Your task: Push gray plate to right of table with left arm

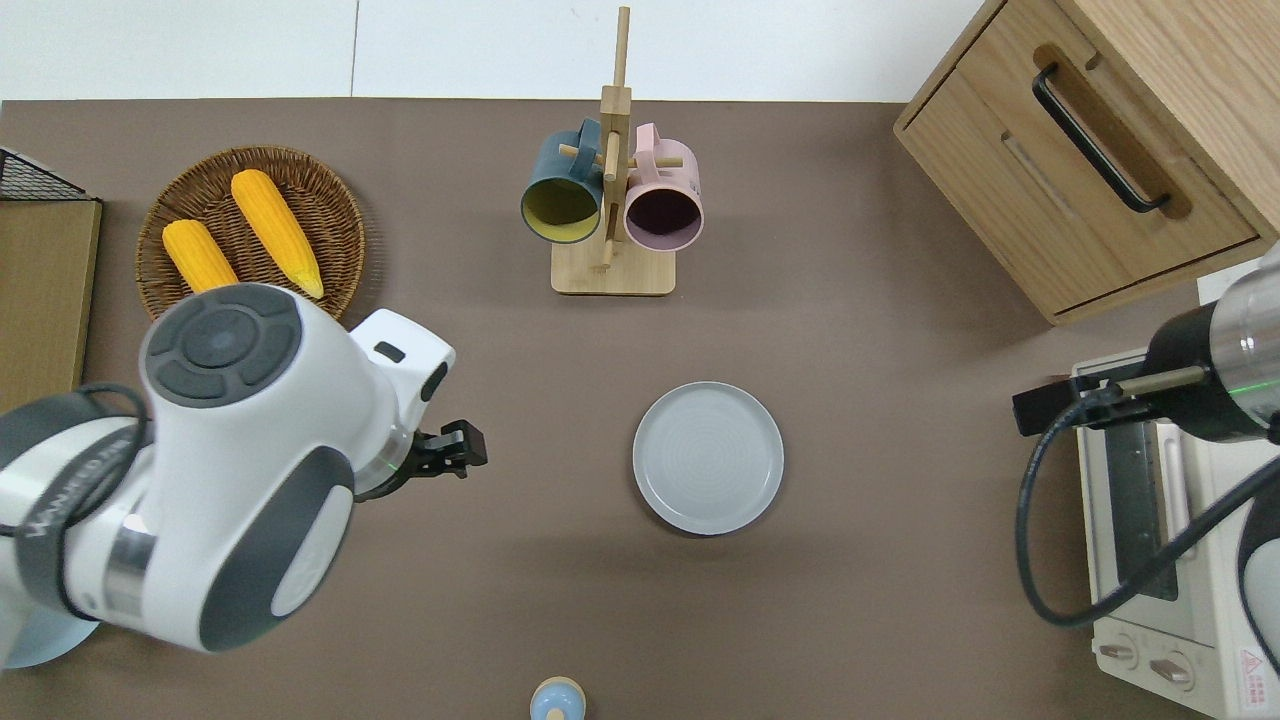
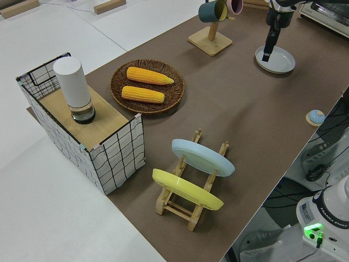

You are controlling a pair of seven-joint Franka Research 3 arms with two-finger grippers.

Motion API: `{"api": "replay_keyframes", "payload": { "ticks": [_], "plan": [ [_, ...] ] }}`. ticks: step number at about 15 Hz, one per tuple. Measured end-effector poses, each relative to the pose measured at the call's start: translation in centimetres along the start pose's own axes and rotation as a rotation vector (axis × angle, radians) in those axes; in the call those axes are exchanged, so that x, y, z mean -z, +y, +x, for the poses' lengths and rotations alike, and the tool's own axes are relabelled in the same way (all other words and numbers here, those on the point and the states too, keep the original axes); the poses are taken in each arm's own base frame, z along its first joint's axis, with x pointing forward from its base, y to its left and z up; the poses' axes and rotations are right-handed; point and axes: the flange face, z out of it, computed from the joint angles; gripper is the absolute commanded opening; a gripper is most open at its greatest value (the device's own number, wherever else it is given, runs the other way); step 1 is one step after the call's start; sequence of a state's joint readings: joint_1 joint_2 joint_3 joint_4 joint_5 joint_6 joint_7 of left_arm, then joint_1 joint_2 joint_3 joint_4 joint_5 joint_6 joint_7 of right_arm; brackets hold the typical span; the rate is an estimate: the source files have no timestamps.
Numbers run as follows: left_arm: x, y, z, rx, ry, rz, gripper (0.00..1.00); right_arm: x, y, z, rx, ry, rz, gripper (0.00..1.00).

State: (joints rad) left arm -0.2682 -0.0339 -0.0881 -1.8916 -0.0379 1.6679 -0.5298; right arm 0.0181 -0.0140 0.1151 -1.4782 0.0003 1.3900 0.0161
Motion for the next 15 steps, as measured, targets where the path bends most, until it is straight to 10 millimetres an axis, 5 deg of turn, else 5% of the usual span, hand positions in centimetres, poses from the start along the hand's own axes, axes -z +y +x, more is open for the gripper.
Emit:
{"api": "replay_keyframes", "payload": {
  "ticks": [10, 15],
  "plan": [
    [8.8, -12.1, 2.4, -0.109, 0.079, -0.063, 1.0, 0.0, 0.0, 0.0, 0.0, 0.0, 0.0, 0.983],
    [10.1, -14.4, 3.1, -0.134, 0.108, -0.073, 1.0, 0.0, 0.0, 0.0, 0.0, 0.0, 0.0, 0.983]
  ]
}}
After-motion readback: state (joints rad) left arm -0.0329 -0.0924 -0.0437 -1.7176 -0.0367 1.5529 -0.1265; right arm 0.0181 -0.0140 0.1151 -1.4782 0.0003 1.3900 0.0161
